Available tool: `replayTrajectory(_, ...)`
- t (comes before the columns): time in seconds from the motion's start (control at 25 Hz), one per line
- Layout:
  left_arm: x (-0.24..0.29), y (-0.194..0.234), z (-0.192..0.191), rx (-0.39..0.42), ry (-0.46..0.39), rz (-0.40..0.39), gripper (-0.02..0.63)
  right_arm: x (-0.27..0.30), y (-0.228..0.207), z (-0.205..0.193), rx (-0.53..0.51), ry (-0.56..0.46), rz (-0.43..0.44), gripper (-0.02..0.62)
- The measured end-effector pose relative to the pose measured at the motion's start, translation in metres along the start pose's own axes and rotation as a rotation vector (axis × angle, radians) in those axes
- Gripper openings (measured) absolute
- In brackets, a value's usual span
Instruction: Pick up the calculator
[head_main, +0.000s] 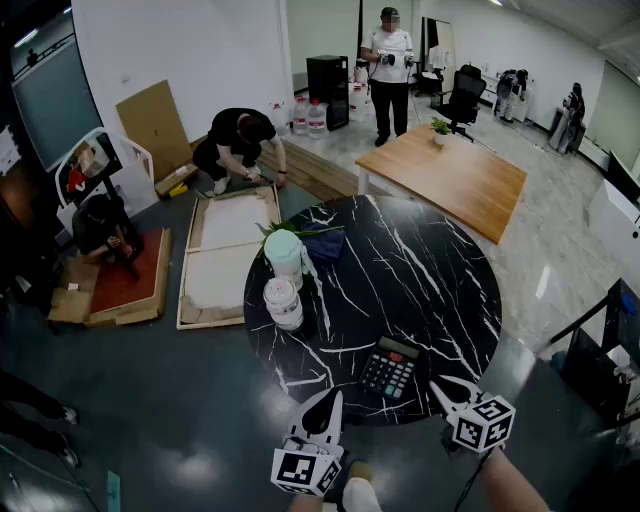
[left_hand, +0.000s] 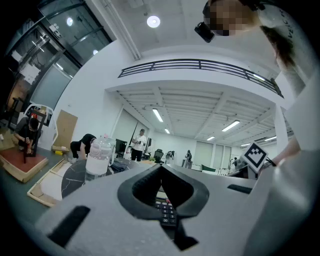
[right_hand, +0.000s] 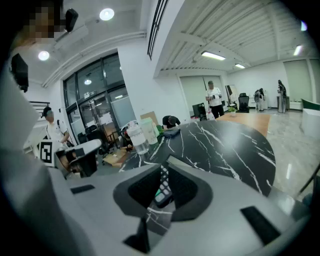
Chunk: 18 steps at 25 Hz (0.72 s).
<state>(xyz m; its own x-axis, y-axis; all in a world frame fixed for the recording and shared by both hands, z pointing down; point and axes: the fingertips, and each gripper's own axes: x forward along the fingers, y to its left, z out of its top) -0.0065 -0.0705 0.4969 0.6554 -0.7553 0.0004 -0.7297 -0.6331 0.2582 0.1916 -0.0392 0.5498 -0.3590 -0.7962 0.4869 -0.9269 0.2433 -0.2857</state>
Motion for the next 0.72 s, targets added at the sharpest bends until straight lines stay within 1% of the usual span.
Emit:
replayTrajectory(0.04, 0.002, 0.004, -0.004, -0.002, 0.005, 0.010, 0.006, 0.013, -0.012, -0.002, -0.010, 0.028, 0.009, 0.034)
replayTrajectory(0.12, 0.005, 0.014, -0.013, -0.007, 0.016, 0.032, 0.007, 0.038, -0.035, -0.002, -0.022, 0.080, 0.031, 0.115)
replayTrajectory(0.2, 0.002, 0.026, -0.023, -0.015, 0.029, 0.055, 0.007, 0.061, -0.051, 0.001, -0.018, 0.120, 0.071, 0.144)
replayTrajectory(0.32, 0.003, 0.040, -0.039, -0.024, 0.045, 0.076, 0.007, 0.087, -0.064, -0.001, -0.026, 0.227, 0.166, 0.155)
replayTrajectory(0.44, 0.014, 0.051, -0.052, -0.005, 0.059, 0.071, 0.008, 0.110, -0.068, -0.007, -0.050, 0.356, 0.265, 0.163)
replayTrajectory(0.52, 0.021, 0.057, -0.059, -0.001, 0.064, 0.074, 0.008, 0.120, -0.076, -0.008, -0.046, 0.413, 0.287, 0.163)
replayTrajectory(0.64, 0.035, 0.059, -0.064, -0.004, 0.048, 0.067, 0.007, 0.129, -0.086, -0.009, -0.052, 0.474, 0.309, 0.169)
replayTrajectory(0.72, 0.045, 0.057, -0.063, 0.003, 0.034, 0.051, 0.007, 0.133, -0.083, -0.013, -0.037, 0.511, 0.356, 0.170)
